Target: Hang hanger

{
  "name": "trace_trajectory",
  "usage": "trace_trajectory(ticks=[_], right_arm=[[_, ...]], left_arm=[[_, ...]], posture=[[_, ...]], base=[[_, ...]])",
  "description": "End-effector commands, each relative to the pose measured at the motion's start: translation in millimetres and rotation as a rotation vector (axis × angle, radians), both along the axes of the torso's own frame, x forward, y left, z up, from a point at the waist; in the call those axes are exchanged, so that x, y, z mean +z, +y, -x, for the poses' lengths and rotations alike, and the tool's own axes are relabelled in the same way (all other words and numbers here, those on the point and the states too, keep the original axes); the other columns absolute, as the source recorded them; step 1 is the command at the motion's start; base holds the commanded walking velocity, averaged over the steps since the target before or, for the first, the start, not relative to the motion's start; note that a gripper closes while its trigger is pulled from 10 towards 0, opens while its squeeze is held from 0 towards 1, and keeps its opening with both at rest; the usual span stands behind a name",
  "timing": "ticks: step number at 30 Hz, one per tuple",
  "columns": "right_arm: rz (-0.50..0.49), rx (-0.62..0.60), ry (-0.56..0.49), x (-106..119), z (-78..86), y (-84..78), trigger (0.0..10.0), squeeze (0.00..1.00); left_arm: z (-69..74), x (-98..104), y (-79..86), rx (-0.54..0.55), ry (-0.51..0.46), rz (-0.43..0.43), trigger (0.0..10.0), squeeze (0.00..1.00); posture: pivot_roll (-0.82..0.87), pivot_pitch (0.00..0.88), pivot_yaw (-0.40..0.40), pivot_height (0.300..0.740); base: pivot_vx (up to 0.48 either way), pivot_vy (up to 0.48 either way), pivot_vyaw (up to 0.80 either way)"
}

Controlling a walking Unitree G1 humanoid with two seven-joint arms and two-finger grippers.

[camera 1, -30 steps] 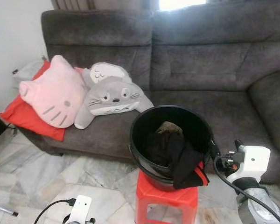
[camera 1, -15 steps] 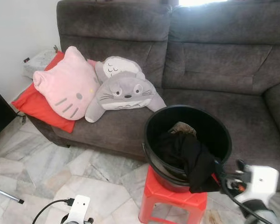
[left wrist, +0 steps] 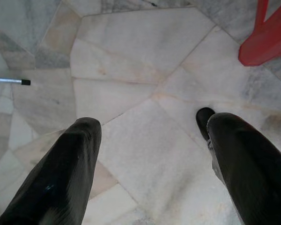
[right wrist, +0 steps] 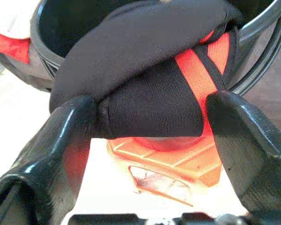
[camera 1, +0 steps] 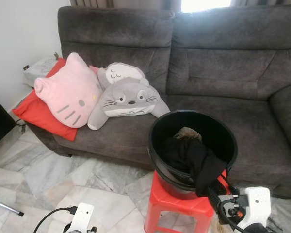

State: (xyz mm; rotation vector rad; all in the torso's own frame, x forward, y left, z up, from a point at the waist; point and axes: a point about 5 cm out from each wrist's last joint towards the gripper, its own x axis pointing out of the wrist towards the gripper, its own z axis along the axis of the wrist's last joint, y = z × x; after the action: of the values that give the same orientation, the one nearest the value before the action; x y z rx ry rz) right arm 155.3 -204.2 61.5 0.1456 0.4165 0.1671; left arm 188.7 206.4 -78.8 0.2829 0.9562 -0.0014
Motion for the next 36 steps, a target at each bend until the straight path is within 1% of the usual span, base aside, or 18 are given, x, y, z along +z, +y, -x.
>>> trace_trajectory(ticks=[1, 4, 6, 8, 9, 12, 15, 24, 28, 32, 36], right_arm=[[0.016, -0.004, -0.007, 0.5, -4.7, -3.3, 10.0, 0.0], [0.016, -0.022, -0.024, 2.7, -6.5, -5.0, 10.0, 0.0], [0.021, -0.049, -0.054, 6.4, -6.5, -6.9, 10.0, 0.0], [-0.003, -0.115, -0.115, 14.3, -6.4, -11.3, 10.0, 0.0], [-0.007, -0.132, -0.122, 15.6, -6.0, -12.6, 10.0, 0.0], [-0.003, -0.152, -0.112, 14.3, -3.2, -14.4, 10.0, 0.0], [0.003, -0.146, -0.095, 9.9, -1.4, -14.2, 10.0, 0.0], [-0.021, -0.131, -0.073, 0.3, -6.6, -12.3, 10.0, 0.0], [-0.058, -0.086, -0.044, -8.4, -9.2, -7.8, 10.0, 0.0], [-0.1, -0.095, -0.04, -13.3, -13.9, -6.5, 10.0, 0.0], [-0.124, -0.09, -0.039, -14.7, -14.6, -5.7, 10.0, 0.0]], left_arm=[[0.0, 0.8, 5.0, 0.0, 0.007, -0.024, 10.0, 0.0], [-0.1, 0.8, 5.0, 0.001, 0.006, -0.024, 10.0, 0.0], [0.1, 0.8, 5.3, 0.001, 0.004, -0.026, 10.0, 0.0], [0.0, 0.9, 5.5, 0.0, 0.003, -0.028, 10.0, 0.0], [0.0, 1.0, 5.6, -0.001, 0.003, -0.029, 10.0, 0.0], [-0.1, 1.0, 5.7, -0.002, 0.003, -0.03, 10.0, 0.0], [-0.2, 1.1, 5.6, -0.007, 0.004, -0.031, 10.0, 0.0], [-0.4, 1.2, 5.8, -0.006, 0.001, -0.035, 10.0, 0.0], [-0.7, 1.4, 6.0, -0.006, -0.001, -0.04, 10.0, 0.0], [-0.9, 1.6, 6.2, -0.01, -0.003, -0.043, 10.0, 0.0], [-0.9, 1.7, 6.5, -0.01, -0.003, -0.046, 10.0, 0.0]], posture=[[-0.3, 0.0, 0.071, 0.74], [-0.3, 0.0, 0.071, 0.74], [-0.3, 0.0, 0.072, 0.74], [-0.3, 0.0, 0.074, 0.74], [-0.3, 0.0, 0.074, 0.74], [-0.3, 0.0, 0.076, 0.74], [-0.3, 0.0, 0.075, 0.74], [-0.3, 0.0, 0.074, 0.74], [-0.29, 0.0, 0.074, 0.74], [-0.29, 0.0, 0.076, 0.74], [-0.29, 0.0, 0.076, 0.74]], base=[[0.0, 0.0, 0.0], [0.0, 0.0, 0.0], [0.0, 0.0, 0.0], [0.0, 0.0, 0.0], [0.0, 0.0, 0.0], [0.0, 0.0, 0.0], [0.0, 0.0, 0.0], [0.0, 0.0, 0.0], [0.0, 0.0, 0.0], [0.0, 0.0, 0.0], [0.0, 0.0, 0.0]])
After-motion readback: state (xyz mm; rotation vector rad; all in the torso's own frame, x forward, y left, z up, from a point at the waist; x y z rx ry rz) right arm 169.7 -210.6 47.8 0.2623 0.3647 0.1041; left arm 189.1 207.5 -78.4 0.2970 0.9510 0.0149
